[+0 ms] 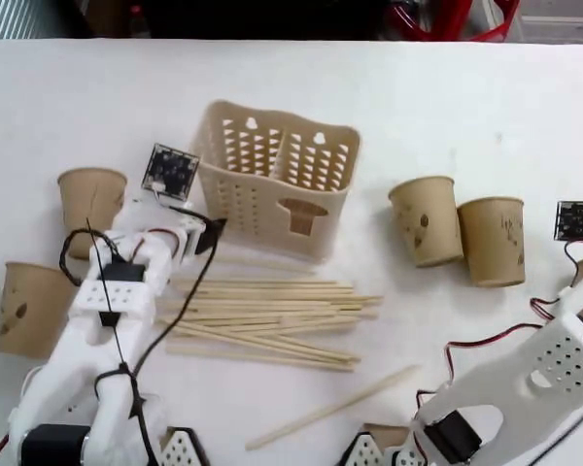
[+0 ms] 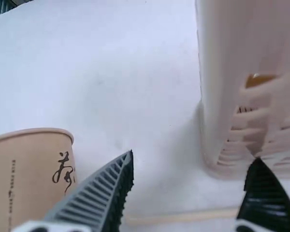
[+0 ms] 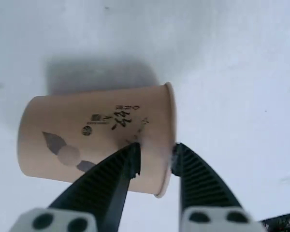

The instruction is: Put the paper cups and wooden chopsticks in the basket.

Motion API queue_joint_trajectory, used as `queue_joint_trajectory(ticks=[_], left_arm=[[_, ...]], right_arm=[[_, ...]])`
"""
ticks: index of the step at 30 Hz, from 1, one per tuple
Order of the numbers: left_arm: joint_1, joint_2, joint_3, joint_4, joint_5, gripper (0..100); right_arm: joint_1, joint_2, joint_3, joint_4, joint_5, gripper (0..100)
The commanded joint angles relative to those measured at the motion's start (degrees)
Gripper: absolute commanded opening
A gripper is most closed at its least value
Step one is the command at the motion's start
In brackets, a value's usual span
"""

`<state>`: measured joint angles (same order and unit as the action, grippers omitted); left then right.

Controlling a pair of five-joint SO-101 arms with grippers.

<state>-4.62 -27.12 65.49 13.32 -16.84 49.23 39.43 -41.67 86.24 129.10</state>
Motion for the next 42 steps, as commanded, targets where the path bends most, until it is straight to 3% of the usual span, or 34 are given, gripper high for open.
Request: queue_joint_trajectory(ticks=[1,5,8,14,18,21,23,27,32,42], left_arm=[[-0.57,-0.13,-0.35,-1.67,0.44,35],[-0.57,-0.13,-0.35,-1.67,0.44,35],[-0.57,-0.13,-0.35,-1.67,0.44,35],[-0.57,-0.13,-0.35,-1.67,0.44,35],[-0.57,-0.13,-0.35,-1.58,0.44,35],[-0.57,-0.13,-0.26,-1.49,0.44,35],[-0.48,-0.13,-0.26,-1.32,0.44,35],[-0.57,-0.13,-0.26,-1.41,0.44,35],[-0.57,-0.13,-0.26,-1.32,0.44,35],[-0.31,-0.13,0.53,-1.85,0.35,35]], right_arm=[[0.66,-1.19,-2.99,-0.31,-14.77,2.6],[-1.19,-3.74,-10.81,-0.48,-44.57,2.7],[-1.54,-6.90,-18.90,0.13,-61.10,2.6],[-0.13,-13.85,-29.36,11.65,-76.31,2.6],[5.14,-14.99,-24.26,12.35,-84.84,3.0],[7.43,-13.41,-17.58,12.35,-82.55,3.2],[6.99,-11.82,-13.19,11.65,-77.10,3.2],[2.42,-8.04,-10.02,12.26,-54.07,8.3],[-0.31,-5.76,-10.11,12.26,-36.92,26.1],[-1.54,-4.35,-9.85,12.18,-20.31,28.6]])
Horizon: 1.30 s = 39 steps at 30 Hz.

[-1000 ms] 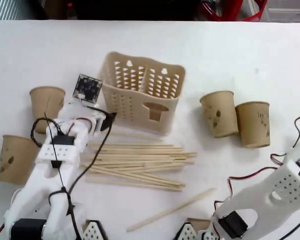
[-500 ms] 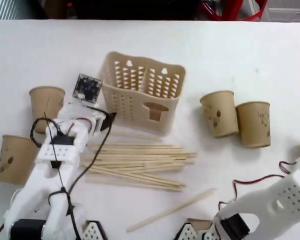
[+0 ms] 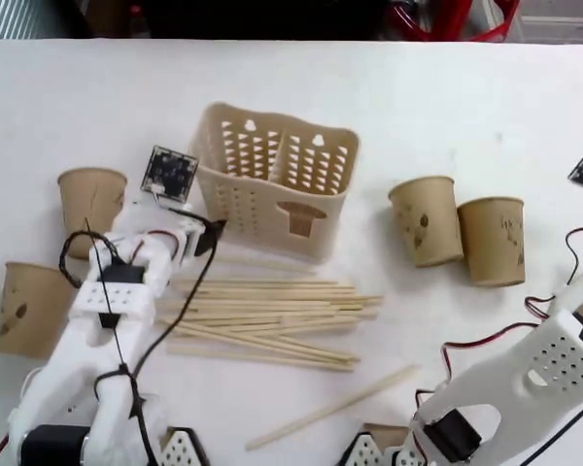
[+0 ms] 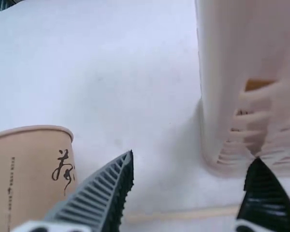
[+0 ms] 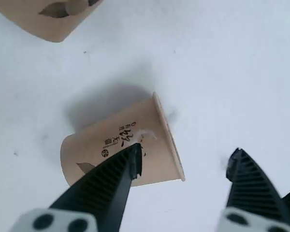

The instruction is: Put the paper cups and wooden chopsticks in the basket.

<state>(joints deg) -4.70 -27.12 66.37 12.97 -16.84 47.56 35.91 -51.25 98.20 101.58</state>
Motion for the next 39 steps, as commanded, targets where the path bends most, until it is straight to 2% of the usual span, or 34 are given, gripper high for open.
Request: queue_joint_trajectory(ticks=[1,4,9,28,30,34,39], left_arm=[[-0.22,-0.13,-0.35,-1.49,0.35,35],[-0.22,-0.13,-0.35,-1.49,0.35,35],[-0.22,-0.13,-0.35,-1.49,0.35,35],[-0.22,-0.22,-0.26,-1.49,0.35,35],[-0.22,-0.22,-0.26,-1.49,0.35,35],[-0.22,-0.22,-0.26,-1.49,0.35,35],[-0.22,-0.22,-0.26,-1.49,0.35,35]], right_arm=[[0.66,-0.84,0.35,0.22,8.53,28.6],[1.01,-0.75,2.73,0.22,9.85,28.5],[1.45,-0.75,5.01,0.22,10.02,21.3],[6.02,5.05,5.01,-6.73,9.93,20.6],[6.73,5.14,5.36,-8.13,9.93,16.8],[7.08,5.93,5.54,-8.66,9.49,1.0],[6.81,6.37,2.29,-12.18,-2.37,1.8]])
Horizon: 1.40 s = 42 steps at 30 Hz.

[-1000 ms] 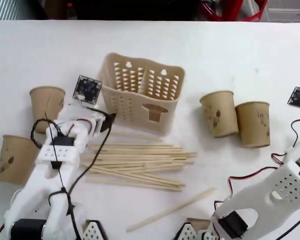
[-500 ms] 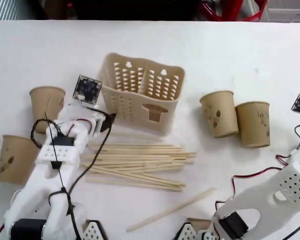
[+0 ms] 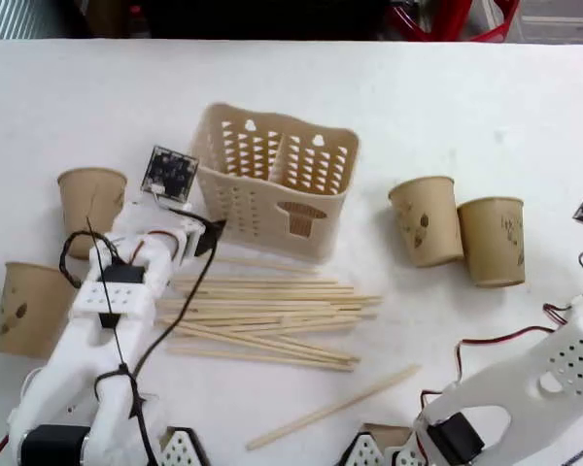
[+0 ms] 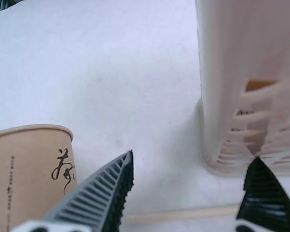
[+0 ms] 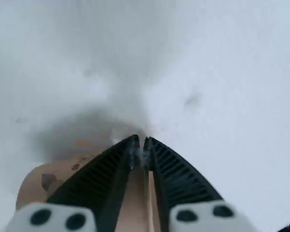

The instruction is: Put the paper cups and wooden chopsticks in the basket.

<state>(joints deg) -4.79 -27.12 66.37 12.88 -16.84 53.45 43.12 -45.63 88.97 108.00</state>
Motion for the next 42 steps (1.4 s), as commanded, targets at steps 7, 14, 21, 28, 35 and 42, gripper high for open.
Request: queue_joint_trajectory(ticks=[7,14,21,28,35,42], left_arm=[[-0.31,-0.22,-0.26,-1.41,0.35,35],[-0.31,-0.22,-0.35,-1.41,0.35,35],[-0.13,-0.22,-0.35,-1.41,0.35,35],[-0.13,-0.22,-0.09,-1.41,0.35,35],[-0.40,-0.22,-0.26,-1.41,0.35,35],[-0.13,-0.22,-0.09,-1.41,0.35,35]], right_arm=[[-0.04,-0.92,-16.97,2.07,-19.96,1.8],[10.86,-6.20,-33.76,10.07,-46.68,7.7],[25.98,-14.46,-23.03,9.89,-48.18,8.7],[25.80,-12.26,2.02,7.43,-42.99,2.6],[25.27,-5.41,19.78,-10.77,-43.25,5.5],[19.56,2.95,22.07,-15.25,-44.22,5.6]])
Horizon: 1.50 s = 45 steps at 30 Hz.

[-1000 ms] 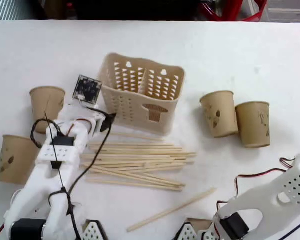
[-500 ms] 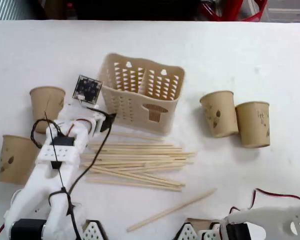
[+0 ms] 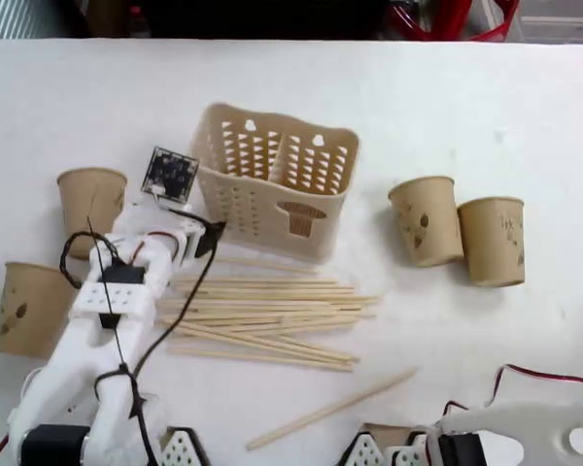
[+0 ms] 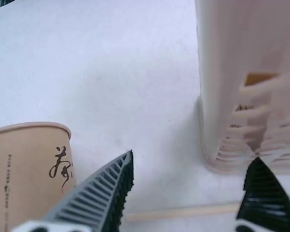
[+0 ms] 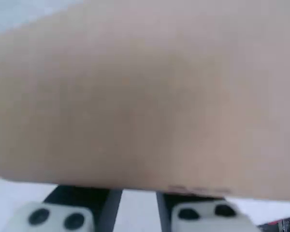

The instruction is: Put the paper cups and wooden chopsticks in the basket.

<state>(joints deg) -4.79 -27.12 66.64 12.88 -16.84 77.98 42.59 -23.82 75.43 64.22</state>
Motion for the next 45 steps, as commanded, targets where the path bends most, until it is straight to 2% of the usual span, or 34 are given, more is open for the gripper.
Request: queue_joint_trajectory(ticks=[1,7,16,20,24,26,28,31,36,38,42,45], left_arm=[[-0.22,-0.22,-0.44,-1.41,0.35,35],[-0.31,-0.22,-0.53,-1.41,0.35,35],[-0.40,-0.22,-0.62,-1.41,0.35,35],[-0.40,-0.22,-0.62,-1.49,0.35,35],[-0.40,-0.22,0.62,-4.48,0.35,35],[-0.40,-0.22,1.23,-5.45,0.35,35],[-0.40,-0.22,1.23,-5.45,0.35,35],[-0.40,-0.22,1.14,-5.45,0.35,35],[-0.40,-0.22,1.23,-5.45,0.35,35],[-0.40,-0.22,1.23,-5.36,0.35,35],[-0.31,-0.22,1.23,-5.19,0.35,35],[-0.13,-0.22,1.23,-5.01,0.35,35]], right_arm=[[-6.55,3.65,0.26,-1.63,-2.55,5.6],[-17.54,1.01,-0.70,-1.89,-15.91,5.3],[-32.75,-4.97,-1.67,-1.54,-25.85,5.3],[-34.51,-9.98,-1.67,1.10,-27.69,5.2],[-32.66,-22.99,-2.90,-0.04,-27.87,5.6],[-31.08,-28.53,-4.40,-7.52,-30.42,5.6],[-31.08,-29.49,-4.13,-20.44,-37.19,5.6],[-35.30,-25.19,-0.26,-41.10,-45.19,5.6],[-42.33,-8.75,2.02,-75.03,-45.98,5.3],[-44.53,-0.48,-0.70,-84.35,-45.98,5.2],[-47.08,15.69,-14.42,-86.29,-45.89,5.2],[-46.90,27.12,-28.13,-81.45,-42.90,5.2]])
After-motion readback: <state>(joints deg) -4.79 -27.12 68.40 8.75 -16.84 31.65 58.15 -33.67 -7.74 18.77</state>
